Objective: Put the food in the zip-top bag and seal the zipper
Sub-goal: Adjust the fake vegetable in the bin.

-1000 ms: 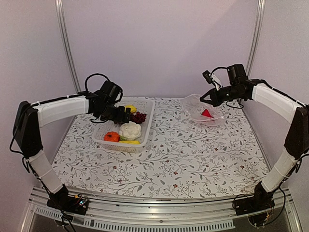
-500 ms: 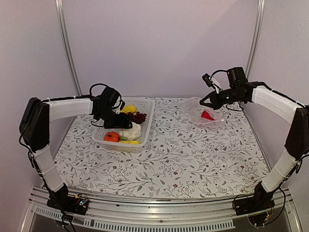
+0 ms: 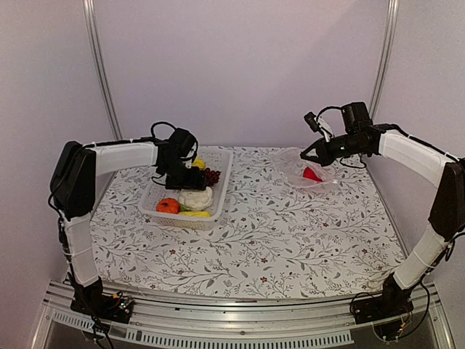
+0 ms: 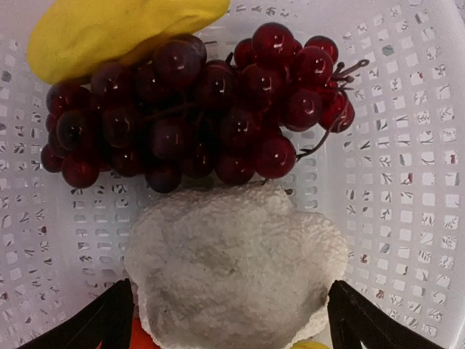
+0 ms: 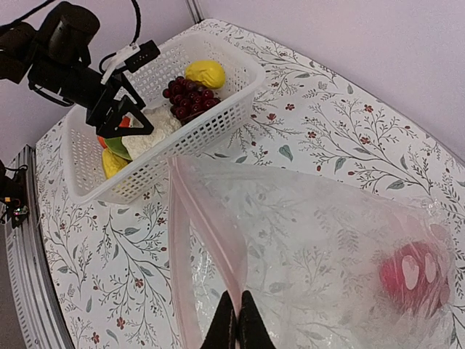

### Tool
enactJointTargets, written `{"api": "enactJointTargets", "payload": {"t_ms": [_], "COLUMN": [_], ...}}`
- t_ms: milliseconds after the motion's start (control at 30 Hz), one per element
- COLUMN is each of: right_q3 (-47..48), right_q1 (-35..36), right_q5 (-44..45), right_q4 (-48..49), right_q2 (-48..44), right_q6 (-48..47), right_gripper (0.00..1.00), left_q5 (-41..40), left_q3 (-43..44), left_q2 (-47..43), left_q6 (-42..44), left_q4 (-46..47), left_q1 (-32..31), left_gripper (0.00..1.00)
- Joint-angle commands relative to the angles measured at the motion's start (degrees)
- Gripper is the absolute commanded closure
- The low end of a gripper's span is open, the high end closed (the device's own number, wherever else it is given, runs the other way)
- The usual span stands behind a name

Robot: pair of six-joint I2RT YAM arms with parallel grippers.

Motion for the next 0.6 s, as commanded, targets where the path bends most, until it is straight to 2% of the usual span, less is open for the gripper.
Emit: {"api": "enactJointTargets", "payload": {"t_ms": [0, 133, 300, 367, 567], "right_q3": [-0.9, -0.9, -0.9, -0.9, -0.9], "right_q1": [0.1, 0.1, 0.1, 0.1, 0.1], "right_q5": [-0.5, -0.8, -0.5, -0.6, -0.6], "right_q4": [0.3, 0.3, 0.2, 0.1, 0.1], "right_q2": [-1.5, -1.3, -1.2, -1.2, -1.2], "right_q6": [-0.5, -0.5, -0.5, -0.5, -0.4], "right_gripper": [1.00, 1.00, 1.00, 1.00, 1.00], "left_q5": [-1.3, 1.2, 1.2, 1.6, 12.9], "left_q3": [2.3, 3.6, 3.5, 1.8, -11.4], "left_q2": [3.2, 5.4, 4.6, 2.4, -7.7], "left_q6": [-0.8, -0.4, 0.2, 0.0, -1.8], "left_q4": [-4.7, -6.2, -7.0, -6.3, 7.3], "left_q1": [-1.3, -1.4, -1.0, -0.1, 4.8], "left_gripper": [0.08, 0.11, 0.27, 0.31, 0.39]}}
